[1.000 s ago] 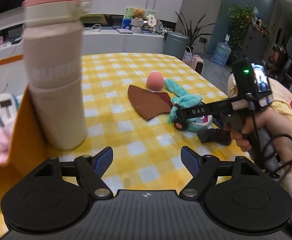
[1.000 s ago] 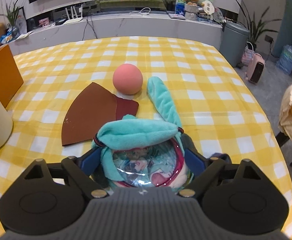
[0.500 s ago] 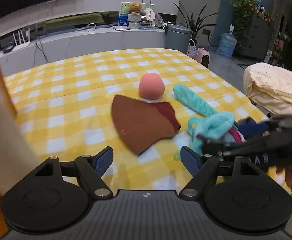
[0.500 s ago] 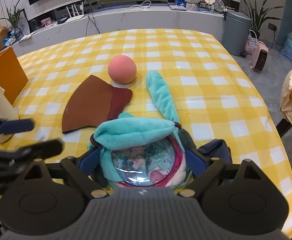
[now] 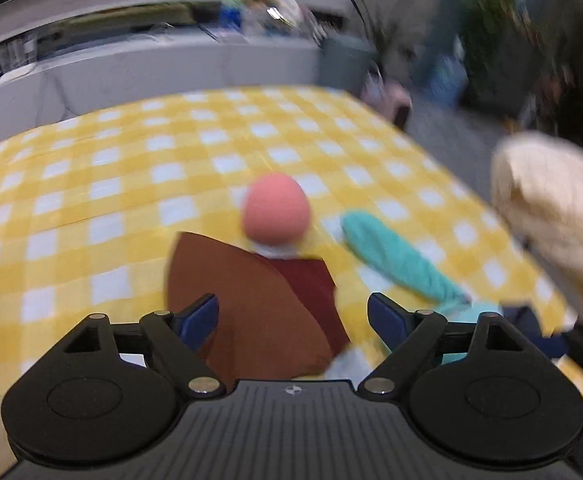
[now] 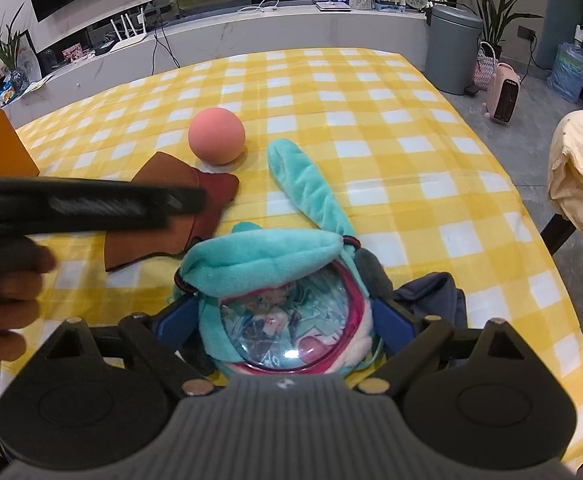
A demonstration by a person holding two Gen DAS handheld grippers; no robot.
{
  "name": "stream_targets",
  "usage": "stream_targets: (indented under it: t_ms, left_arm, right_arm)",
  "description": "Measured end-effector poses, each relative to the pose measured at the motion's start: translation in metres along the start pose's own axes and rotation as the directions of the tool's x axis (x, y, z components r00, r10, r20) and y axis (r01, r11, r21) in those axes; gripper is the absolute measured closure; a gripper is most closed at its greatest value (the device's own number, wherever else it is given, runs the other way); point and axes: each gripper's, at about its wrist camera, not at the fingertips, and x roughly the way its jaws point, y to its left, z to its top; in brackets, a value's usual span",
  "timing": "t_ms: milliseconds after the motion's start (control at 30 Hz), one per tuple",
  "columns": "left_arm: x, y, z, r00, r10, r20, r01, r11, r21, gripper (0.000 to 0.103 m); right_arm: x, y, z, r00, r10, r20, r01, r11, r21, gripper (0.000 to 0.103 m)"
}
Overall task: Organize soft objects
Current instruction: 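Grasp the teal plush backpack with the right tool while the left tool approaches the brown felt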
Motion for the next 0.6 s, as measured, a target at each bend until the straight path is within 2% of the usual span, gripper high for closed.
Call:
stream_targets:
  t_ms: [67, 167, 300, 367, 433, 533, 600]
  left_arm:
    - [0.012, -0.013, 0.002, 0.998, 0.018, -0.061, -0.013, 0.997, 0.076, 0.004]
    - [0.024, -0.028, 0.005, 0.993, 0.062, -0.1, -0.047, 0.989, 0.143, 0.004]
    - [0.035, -0.03, 0.005, 0.987, 0.124, -0.101, -0.109, 0.984, 0.143, 0.004]
    - [0.035, -0.026, 0.004, 0.988, 0.123, -0.095, -0.11, 0.985, 0.131, 0.004]
    - [0.036, -0.021, 0.005, 0.989, 0.118, -0.093, -0.107, 0.987, 0.117, 0.026]
    - [0.028, -0.02, 0.001, 0.983, 0.169, -0.078, -0.157, 0.977, 0.142, 0.034]
    - [0.017, -0.016, -0.006, 0.985, 0.152, -0.082, -0.141, 0.982, 0.128, 0.035]
  right_arm:
    - [0.0, 0.0, 0.0, 1.0, 0.001, 0.0, -0.001, 1.0, 0.001, 0.011]
    - [0.001, -0.001, 0.0, 1.0, 0.002, 0.0, -0.002, 1.0, 0.0, 0.011]
    - [0.001, -0.001, -0.001, 1.0, 0.005, 0.0, -0.005, 1.0, -0.002, 0.011]
    - [0.0, -0.001, -0.001, 1.0, 0.008, 0.0, -0.008, 1.0, -0.003, 0.011]
    - [0.0, 0.0, -0.002, 1.0, 0.01, 0.002, -0.009, 1.0, -0.015, 0.012]
    - [-0.002, -0.001, -0.002, 1.0, 0.017, 0.012, -0.017, 1.0, -0.022, 0.014]
    - [-0.004, -0.002, -0.003, 0.999, 0.026, 0.022, -0.026, 0.999, -0.023, 0.015]
